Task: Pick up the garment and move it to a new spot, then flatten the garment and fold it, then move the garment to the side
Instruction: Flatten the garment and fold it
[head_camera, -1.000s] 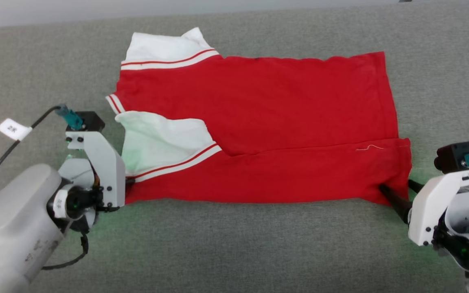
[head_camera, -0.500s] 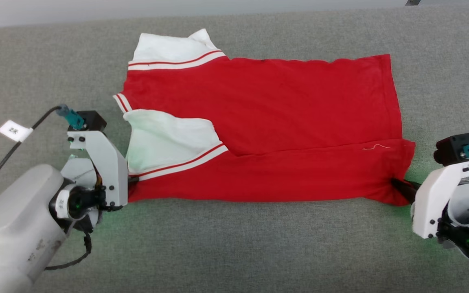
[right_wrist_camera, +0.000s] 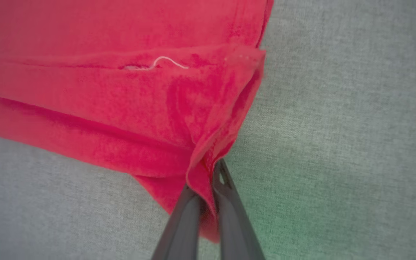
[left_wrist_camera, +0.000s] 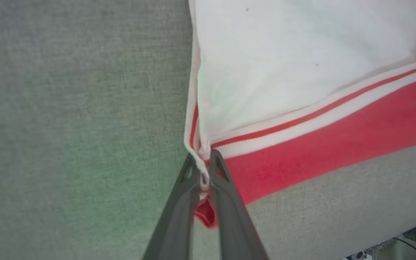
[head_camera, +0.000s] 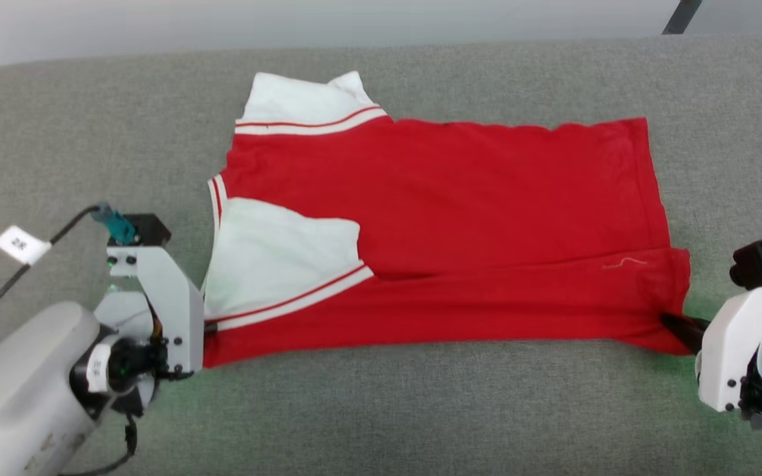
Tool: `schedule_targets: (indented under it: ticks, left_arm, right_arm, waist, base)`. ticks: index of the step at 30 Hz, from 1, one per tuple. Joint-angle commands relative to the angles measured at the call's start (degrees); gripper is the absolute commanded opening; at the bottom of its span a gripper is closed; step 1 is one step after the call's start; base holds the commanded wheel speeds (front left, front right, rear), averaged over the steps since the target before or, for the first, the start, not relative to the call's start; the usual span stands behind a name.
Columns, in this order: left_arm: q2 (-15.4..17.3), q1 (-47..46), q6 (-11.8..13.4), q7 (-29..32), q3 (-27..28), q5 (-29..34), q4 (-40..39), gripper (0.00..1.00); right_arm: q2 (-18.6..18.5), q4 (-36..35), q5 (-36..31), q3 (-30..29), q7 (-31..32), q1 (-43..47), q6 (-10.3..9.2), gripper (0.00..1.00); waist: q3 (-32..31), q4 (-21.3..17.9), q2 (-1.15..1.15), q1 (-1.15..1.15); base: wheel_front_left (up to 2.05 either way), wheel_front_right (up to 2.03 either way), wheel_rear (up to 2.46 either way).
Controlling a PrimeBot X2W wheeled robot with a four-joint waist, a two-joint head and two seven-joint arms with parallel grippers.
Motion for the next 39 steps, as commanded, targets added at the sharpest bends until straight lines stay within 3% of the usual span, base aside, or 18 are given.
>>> schedule_targets:
  ticks: [1,15,22,24,25,26,27,29,32,33,35,39]
  left_arm:
    - [1.3,1.7,1.2,0.4,-0.3,-0.1,-0.8,0.00]
    - [6.6,9.1,8.8,0.5,-0.9,-0.8,-15.5,0.00]
    - [6.8,10.6,9.9,0.1,-1.5,-0.5,-17.7,0.00]
    - [6.7,10.5,9.5,-0.4,-1.6,0.1,-17.8,0.00]
    - [6.6,10.4,9.3,-0.8,-1.5,0.3,-17.7,0.01]
    - [6.5,10.4,9.2,-1.2,-1.4,0.5,-17.6,0.15]
    - [6.5,10.2,9.0,-1.5,-1.5,0.9,-17.5,0.24]
    - [6.8,9.7,8.8,-1.7,-1.6,1.3,-17.5,0.41]
    - [6.9,9.4,8.7,-1.6,-1.4,1.5,-17.5,0.50]
    - [7.0,9.2,8.4,-2.1,-1.3,1.9,-17.7,0.63]
    - [7.5,8.8,8.0,-2.5,-1.2,2.5,-17.9,0.76]
    - [8.1,6.5,6.9,-4.3,0.2,3.7,-18.2,0.85]
  right_arm:
    - [-0.9,-0.5,0.1,-0.7,0.7,1.5,-0.12,0.00]
    - [-1.7,-7.6,0.2,-5.4,7.8,9.9,-0.12,0.00]
    - [0.1,-9.6,-1.1,-6.5,9.1,11.7,-0.11,0.02]
    - [0.7,-9.8,-1.6,-6.4,9.3,11.8,-0.10,0.24]
    - [0.8,-10.0,-1.8,-6.5,9.2,11.7,-0.10,0.47]
    - [1.1,-10.1,-1.9,-6.5,9.2,11.6,-0.10,0.89]
    - [1.3,-10.3,-2.0,-6.5,9.4,11.6,-0.10,1.00]
    - [1.6,-10.9,-2.2,-6.9,9.2,11.5,-0.10,1.00]
    - [1.8,-11.6,-2.6,-7.2,9.3,11.7,-0.10,1.00]
    - [2.0,-12.0,-2.8,-7.5,9.1,11.8,-0.10,1.00]
    - [2.5,-13.1,-3.2,-7.8,8.8,12.1,-0.09,1.00]
    - [3.5,-16.5,-4.4,-8.7,6.0,11.9,-0.09,1.00]
  waist:
    - [-0.3,0.2,0.00,0.00]
    - [-1.4,1.3,0.00,0.00]
    - [-1.8,1.3,0.00,0.00]
    - [-1.9,1.1,0.00,0.00]
    - [-2.0,1.0,0.00,0.00]
    - [-2.1,0.9,0.00,0.00]
    - [-2.2,0.8,0.00,0.00]
    - [-2.4,0.6,0.00,0.00]
    - [-2.7,0.3,0.00,0.00]
    - [-2.8,0.1,0.00,0.00]
    - [-2.9,-0.3,0.00,0.00]
    - [-2.7,-1.1,0.00,0.00]
  base:
    - [0.00,0.00,0.00]
    - [0.00,0.00,0.00]
    - [0.00,0.00,0.00]
    - [0.00,0.00,0.00]
    - [0.00,0.00,0.00]
    - [0.00,0.00,0.00]
    - [0.00,0.00,0.00]
    - [0.00,0.00,0.00]
    - [0.00,0.00,0.00]
    - [0.00,0.00,0.00]
    - [0.00,0.00,0.00]
    - [0.00,0.00,0.00]
